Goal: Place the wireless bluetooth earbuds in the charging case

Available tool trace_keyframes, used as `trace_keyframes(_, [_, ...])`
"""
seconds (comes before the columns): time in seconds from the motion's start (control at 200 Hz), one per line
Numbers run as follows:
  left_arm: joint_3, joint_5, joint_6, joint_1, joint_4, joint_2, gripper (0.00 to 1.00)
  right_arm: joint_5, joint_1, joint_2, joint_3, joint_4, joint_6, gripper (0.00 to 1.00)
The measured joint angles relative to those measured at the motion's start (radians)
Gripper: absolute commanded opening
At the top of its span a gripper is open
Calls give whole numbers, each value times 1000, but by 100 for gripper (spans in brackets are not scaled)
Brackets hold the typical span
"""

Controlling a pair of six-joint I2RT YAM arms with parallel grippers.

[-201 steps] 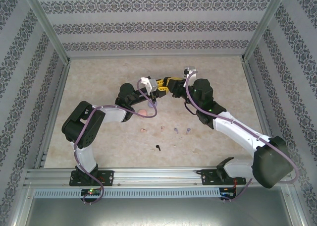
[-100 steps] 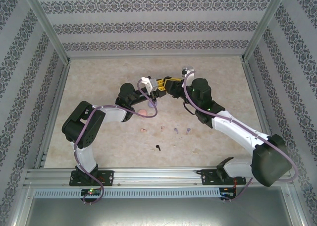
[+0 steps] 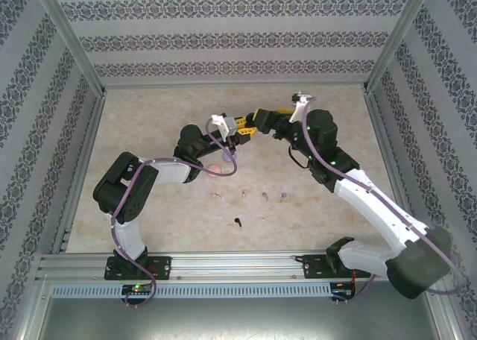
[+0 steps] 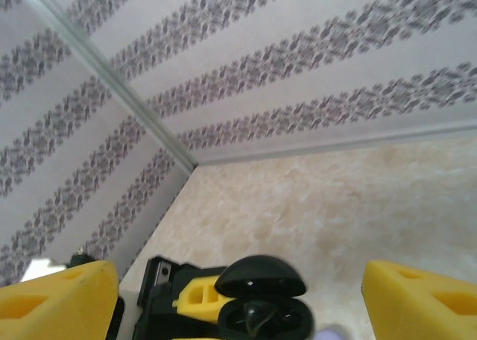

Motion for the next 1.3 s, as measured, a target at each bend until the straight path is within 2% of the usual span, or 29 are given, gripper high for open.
trace_keyframes(0.04, [0,0,-1,0,3,0,0,10,-15,-20,2,-18,17,75])
trace_keyframes(0.165, [0,0,-4,0,11,0,0,24,-50,-48,11,-89,56,43])
trace_keyframes(0.245, [0,0,-3,0,11,0,0,21,-60,-39,18,-133,89,28])
trace_keyframes(0.415, [0,0,-4,0,11,0,0,-27,-57,23,40,-183,112,6])
trace_keyframes(0.595, [0,1,-4,0,11,0,0,-65,-37,86,72,-194,119,1])
trace_keyframes(0.894, [0,1,-4,0,11,0,0,-99,8,130,102,-193,120,0])
trace_keyframes(1.299, [0,4,-3,0,10,0,0,-103,13,140,102,-192,119,0])
